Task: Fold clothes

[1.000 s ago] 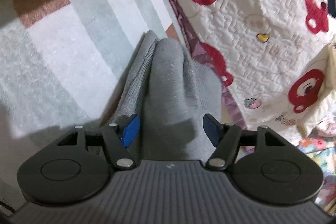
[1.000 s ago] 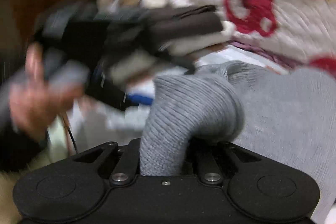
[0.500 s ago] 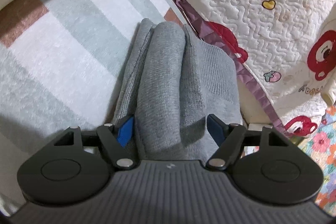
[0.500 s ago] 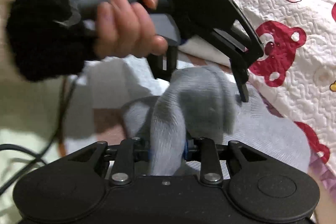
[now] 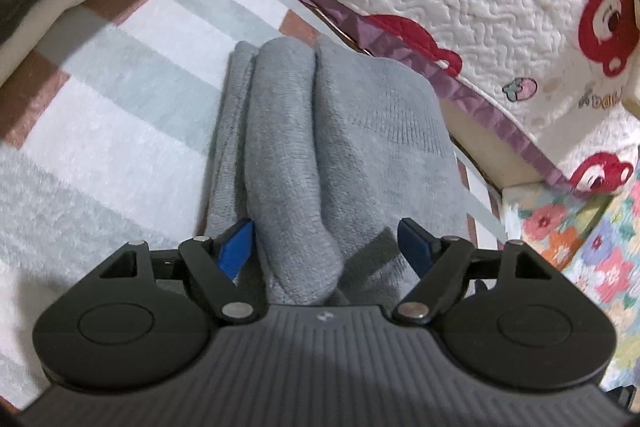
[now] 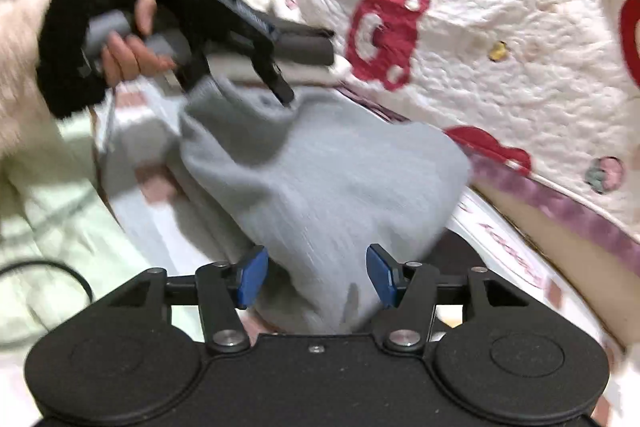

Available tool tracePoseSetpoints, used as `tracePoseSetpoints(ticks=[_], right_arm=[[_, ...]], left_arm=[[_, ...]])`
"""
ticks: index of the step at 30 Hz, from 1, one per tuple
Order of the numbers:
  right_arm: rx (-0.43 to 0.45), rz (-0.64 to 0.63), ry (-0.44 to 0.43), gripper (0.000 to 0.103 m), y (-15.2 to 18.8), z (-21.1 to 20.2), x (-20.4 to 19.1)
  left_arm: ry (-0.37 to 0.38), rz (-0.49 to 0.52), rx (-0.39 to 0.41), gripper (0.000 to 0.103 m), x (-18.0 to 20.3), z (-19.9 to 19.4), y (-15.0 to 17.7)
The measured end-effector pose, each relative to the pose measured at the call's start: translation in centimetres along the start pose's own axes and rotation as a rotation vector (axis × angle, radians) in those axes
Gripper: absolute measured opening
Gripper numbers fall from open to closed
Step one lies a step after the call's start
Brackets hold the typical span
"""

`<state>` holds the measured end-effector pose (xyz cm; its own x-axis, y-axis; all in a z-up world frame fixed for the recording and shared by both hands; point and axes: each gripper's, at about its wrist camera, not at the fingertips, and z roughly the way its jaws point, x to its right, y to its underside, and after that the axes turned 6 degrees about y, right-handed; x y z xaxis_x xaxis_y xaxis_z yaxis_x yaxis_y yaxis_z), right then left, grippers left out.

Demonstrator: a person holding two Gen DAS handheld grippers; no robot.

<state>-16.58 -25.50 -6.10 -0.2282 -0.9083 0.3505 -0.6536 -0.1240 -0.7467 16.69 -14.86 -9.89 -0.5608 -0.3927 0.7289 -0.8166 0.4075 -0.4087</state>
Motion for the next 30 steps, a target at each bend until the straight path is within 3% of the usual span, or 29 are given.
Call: tracePoseSetpoints(ticks=[3, 6, 7, 8, 9, 11, 13, 15, 18, 20, 25, 30], right_arm=[[-0.016, 0.029, -0.009, 0.06, 0.5, 1.1, -0.4], [-0.005, 0.012, 0.047, 0.069, 0.7, 2.2, -1.6], [0.003, -0.012, 0.077, 0.073, 0.7, 3.0, -2.0], [0.009, -0.069, 0.118, 0.073, 0.7, 3.9, -2.5], [0.013, -0.136, 0.163, 0.07, 0.8, 4.8, -3.0], [0.048, -0.247, 0.227, 0.037, 0.3, 5.3, -3.7], [0.102, -0.34, 0.27, 0.027, -0.3, 4.4, -4.5], [0.116, -0.478, 0.302, 0.025, 0.6, 4.2, -5.9], [0.07, -0.609, 0.308, 0.026, 2.7, 4.7, -7.4], [0.05, -0.581, 0.287, 0.026, 3.3, 4.7, -7.3], [0.033, -0.534, 0.254, 0.026, 3.1, 3.9, -6.6], [0.024, -0.475, 0.195, 0.027, 3.5, 2.9, -5.9]], left_arm=[[-0.021, 0.02, 0.034, 0.08, 0.3, -0.3, 0.0], [-0.045, 0.039, 0.075, 0.077, 0.5, -0.6, 0.0], [-0.053, 0.046, 0.089, 0.044, 0.6, -0.7, 0.0], [-0.061, 0.052, 0.103, 0.026, 0.7, -0.8, 0.0], [-0.069, 0.058, 0.116, 0.026, 0.8, -0.9, 0.0], [-0.085, 0.071, 0.144, 0.025, 0.9, -1.2, 0.0], [-0.101, 0.084, 0.171, 0.025, 1.1, -1.4, 0.0], [-0.117, 0.096, 0.199, 0.026, 1.2, -1.6, 0.0], [-0.151, 0.075, 0.101, 0.027, -0.7, 0.1, 0.2], [-0.163, 0.057, 0.049, 0.027, -1.5, 1.2, 0.3], [-0.091, 0.081, 0.07, 0.027, -0.7, -0.7, -0.3], [-0.034, -0.009, 0.041, 0.027, -2.3, -0.6, 0.3]])
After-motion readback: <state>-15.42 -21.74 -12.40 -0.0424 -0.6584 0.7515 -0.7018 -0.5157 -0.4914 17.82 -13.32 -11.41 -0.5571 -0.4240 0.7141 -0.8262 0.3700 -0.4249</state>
